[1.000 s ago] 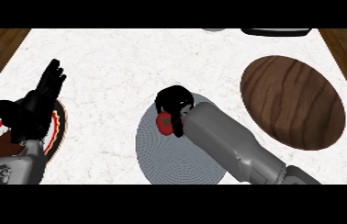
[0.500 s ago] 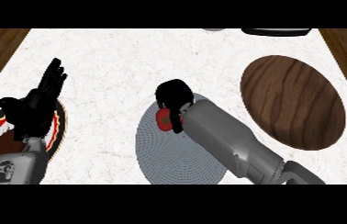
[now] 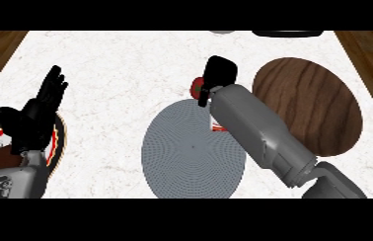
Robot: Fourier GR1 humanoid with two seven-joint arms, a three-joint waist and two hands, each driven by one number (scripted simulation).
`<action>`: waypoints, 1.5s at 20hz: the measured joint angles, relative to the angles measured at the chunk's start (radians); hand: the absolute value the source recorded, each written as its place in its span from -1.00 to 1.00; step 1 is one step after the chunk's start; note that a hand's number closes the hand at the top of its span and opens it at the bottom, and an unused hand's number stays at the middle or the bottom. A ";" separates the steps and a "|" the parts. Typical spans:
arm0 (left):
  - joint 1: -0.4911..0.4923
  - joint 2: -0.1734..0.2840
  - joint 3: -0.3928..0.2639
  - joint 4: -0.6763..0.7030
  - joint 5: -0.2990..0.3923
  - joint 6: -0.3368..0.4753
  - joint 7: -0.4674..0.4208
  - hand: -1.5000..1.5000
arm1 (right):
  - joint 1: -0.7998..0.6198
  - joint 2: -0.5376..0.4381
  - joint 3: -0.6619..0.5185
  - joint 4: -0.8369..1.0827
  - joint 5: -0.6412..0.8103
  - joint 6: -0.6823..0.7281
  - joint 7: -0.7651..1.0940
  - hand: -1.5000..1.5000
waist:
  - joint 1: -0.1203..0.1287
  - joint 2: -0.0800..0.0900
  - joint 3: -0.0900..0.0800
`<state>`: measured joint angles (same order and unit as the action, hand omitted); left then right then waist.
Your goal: Pick the tomato from the placemat and place it in the bowl
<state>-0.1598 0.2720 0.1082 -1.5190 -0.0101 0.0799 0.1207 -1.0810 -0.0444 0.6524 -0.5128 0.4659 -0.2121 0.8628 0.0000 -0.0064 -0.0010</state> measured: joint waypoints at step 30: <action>0.056 0.009 0.037 -0.045 0.011 -0.013 0.001 0.00 | 0.112 -0.413 -0.210 -0.456 0.332 -0.204 0.213 1.00 | -0.030 -0.004 0.001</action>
<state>-0.1041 0.2812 0.1447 -1.5639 0.0008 0.0667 0.1221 -0.9686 -0.4576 0.4420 -0.9684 0.7975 -0.4164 1.0754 -0.0304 -0.0100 0.0004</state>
